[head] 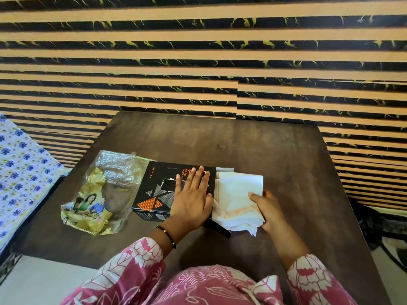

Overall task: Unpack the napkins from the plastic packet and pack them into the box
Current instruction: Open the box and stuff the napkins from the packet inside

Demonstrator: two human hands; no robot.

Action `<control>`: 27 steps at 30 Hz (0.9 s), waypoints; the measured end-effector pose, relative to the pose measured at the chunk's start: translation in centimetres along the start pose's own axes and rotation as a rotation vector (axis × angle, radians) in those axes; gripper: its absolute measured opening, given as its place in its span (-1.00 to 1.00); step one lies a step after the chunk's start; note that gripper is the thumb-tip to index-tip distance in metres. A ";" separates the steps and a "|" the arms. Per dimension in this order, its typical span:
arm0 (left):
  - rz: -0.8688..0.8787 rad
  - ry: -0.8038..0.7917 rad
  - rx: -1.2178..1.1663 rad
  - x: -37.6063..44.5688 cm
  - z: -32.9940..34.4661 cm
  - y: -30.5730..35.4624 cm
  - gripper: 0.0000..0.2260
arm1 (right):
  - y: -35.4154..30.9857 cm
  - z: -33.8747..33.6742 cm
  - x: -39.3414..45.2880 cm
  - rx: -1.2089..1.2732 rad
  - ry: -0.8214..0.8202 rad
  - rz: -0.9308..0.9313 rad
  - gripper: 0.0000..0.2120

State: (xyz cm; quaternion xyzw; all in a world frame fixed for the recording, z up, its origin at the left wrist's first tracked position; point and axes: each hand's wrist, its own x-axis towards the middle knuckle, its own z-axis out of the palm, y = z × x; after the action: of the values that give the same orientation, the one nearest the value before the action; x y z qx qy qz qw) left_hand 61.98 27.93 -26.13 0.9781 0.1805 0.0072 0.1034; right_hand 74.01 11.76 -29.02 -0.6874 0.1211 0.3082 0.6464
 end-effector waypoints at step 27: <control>0.008 -0.028 0.027 -0.2 0.0 0.4 -0.42 | 1.1 1.3 -1.2 -0.342 -0.049 -0.075 -0.85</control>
State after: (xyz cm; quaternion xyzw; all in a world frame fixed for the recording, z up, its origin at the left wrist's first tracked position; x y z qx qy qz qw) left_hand 61.90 27.51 -26.08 0.9801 0.1754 -0.0085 0.0925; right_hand 72.08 12.55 -29.20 -0.7837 0.0252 0.3166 0.5338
